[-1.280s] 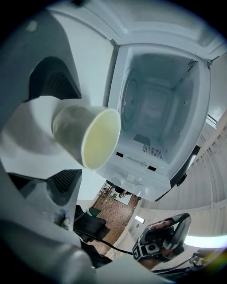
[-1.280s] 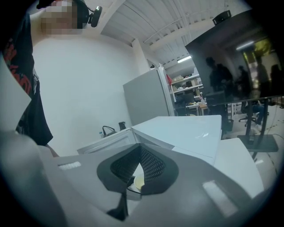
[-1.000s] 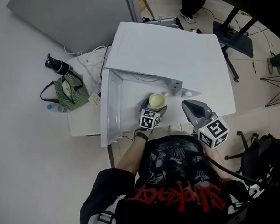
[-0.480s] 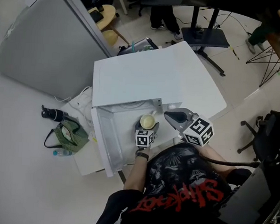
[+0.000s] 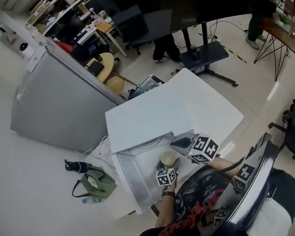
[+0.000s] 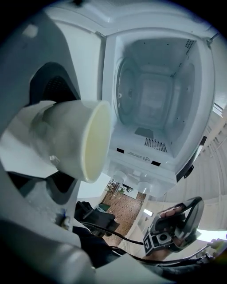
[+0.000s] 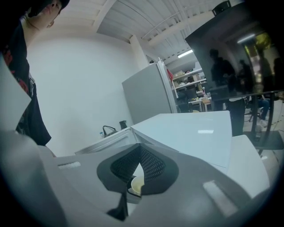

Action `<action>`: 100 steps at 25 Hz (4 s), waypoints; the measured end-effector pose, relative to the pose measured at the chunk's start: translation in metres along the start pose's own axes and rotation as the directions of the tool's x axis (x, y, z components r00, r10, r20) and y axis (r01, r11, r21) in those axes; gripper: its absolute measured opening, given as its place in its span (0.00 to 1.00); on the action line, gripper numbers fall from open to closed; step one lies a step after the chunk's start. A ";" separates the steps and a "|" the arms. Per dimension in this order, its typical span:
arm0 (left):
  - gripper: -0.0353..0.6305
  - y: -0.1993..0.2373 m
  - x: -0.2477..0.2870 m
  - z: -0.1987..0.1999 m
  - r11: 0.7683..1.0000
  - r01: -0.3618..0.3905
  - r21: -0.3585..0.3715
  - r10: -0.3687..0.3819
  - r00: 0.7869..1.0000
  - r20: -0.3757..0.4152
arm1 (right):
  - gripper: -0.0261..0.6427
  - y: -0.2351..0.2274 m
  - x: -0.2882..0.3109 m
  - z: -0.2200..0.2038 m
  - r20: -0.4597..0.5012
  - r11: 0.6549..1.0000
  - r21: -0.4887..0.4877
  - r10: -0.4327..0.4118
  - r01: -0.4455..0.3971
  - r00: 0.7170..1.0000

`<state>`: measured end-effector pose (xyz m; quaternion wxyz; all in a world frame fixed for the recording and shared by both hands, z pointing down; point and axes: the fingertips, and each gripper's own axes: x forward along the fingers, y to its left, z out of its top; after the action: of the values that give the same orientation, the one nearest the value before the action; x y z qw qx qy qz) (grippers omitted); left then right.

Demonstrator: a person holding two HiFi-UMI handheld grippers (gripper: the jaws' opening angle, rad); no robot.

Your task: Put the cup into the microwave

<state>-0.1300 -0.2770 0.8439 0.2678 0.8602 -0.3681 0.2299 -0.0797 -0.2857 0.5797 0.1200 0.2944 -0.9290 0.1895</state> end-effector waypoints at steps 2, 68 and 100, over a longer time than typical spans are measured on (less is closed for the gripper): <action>0.72 0.002 -0.007 0.006 1.000 -0.016 -0.003 0.016 1.000 0.018 | 0.04 0.002 0.001 -0.001 -0.002 1.000 0.005 0.020 -0.020 1.000; 0.71 0.031 -0.090 0.099 0.992 -0.116 -0.044 0.124 0.933 0.339 | 0.04 -0.014 0.032 -0.013 -0.064 0.999 0.017 0.035 -0.034 0.997; 0.71 0.062 -0.049 0.118 0.999 -0.026 -0.025 0.032 0.958 0.285 | 0.04 -0.054 0.014 -0.020 -0.060 0.985 0.083 -0.145 0.150 0.988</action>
<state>-0.1837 -0.3628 0.7442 0.2176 0.8760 -0.4179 0.1032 -0.0568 -0.3251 0.6176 0.1456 0.3620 -0.8920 0.2284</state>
